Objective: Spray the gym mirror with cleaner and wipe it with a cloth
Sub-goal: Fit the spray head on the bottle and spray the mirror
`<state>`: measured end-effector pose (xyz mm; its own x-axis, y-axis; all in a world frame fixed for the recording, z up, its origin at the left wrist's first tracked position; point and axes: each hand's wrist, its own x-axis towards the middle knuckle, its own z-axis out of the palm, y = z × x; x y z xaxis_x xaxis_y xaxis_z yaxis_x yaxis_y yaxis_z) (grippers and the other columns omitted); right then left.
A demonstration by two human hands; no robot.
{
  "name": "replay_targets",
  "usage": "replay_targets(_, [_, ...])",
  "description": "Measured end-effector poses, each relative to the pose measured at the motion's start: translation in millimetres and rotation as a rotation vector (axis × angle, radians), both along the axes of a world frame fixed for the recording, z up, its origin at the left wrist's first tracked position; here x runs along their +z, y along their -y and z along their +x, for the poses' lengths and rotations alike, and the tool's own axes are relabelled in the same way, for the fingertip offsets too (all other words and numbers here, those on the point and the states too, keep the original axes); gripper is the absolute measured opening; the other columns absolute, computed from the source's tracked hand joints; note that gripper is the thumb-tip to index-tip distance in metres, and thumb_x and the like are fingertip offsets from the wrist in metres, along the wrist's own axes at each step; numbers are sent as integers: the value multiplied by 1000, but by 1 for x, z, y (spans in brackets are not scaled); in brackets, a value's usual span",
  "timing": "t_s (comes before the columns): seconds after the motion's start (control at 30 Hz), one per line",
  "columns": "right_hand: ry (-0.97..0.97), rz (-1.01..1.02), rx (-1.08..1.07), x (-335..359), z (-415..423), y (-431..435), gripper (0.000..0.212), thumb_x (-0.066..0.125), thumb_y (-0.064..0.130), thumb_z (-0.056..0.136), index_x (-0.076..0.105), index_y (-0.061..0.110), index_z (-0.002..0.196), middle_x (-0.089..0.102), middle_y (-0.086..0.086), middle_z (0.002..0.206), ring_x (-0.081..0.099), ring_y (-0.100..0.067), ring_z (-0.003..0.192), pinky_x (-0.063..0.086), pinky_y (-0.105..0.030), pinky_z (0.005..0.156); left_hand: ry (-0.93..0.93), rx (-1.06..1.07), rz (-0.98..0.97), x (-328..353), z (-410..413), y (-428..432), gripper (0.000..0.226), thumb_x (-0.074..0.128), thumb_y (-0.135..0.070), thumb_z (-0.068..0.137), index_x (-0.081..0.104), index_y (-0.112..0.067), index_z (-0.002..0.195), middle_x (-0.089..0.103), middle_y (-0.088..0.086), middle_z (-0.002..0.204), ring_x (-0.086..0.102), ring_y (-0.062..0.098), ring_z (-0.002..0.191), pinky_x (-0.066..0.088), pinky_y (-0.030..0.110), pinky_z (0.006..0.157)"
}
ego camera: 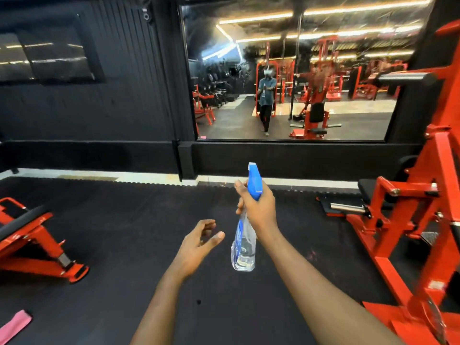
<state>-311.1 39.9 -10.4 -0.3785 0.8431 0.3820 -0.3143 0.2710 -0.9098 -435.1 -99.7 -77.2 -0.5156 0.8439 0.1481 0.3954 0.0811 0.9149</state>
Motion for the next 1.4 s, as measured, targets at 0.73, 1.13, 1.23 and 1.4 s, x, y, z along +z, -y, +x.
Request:
replay_targets(0.73, [4,10,21,34,-449,-269,33,72,29,97,57,0,96,57,-15,64,57,-25,51,55,-34,54,493,75,72,-25,-388,-346,64,24,-59,107,72,-19,120,79,5,106,75,18,102,57,34,89])
replay_targets(1.13, [74,-36,19,25,-673,-480,15,72,12,95,62,3,103,58,-12,63,58,-24,54,61,-41,59,410,197,40,-49,-613,-561,49,28,-39,112,72,-16,106,77,8,100,73,21,94,58,40,87])
replay_targets(1.23, [75,-52,43,35,-736,-535,13,71,11,95,63,4,102,58,-13,66,57,-23,54,60,-37,57,418,189,33,-39,-672,-610,48,29,-40,112,70,-19,103,76,9,102,72,18,90,53,33,79])
replay_targets(1.4, [86,-63,76,51,-849,-608,15,70,11,94,62,0,102,57,-12,62,56,-19,48,55,-32,51,517,176,83,-27,-782,-678,62,28,-62,107,73,-22,121,78,6,111,73,20,106,57,40,91])
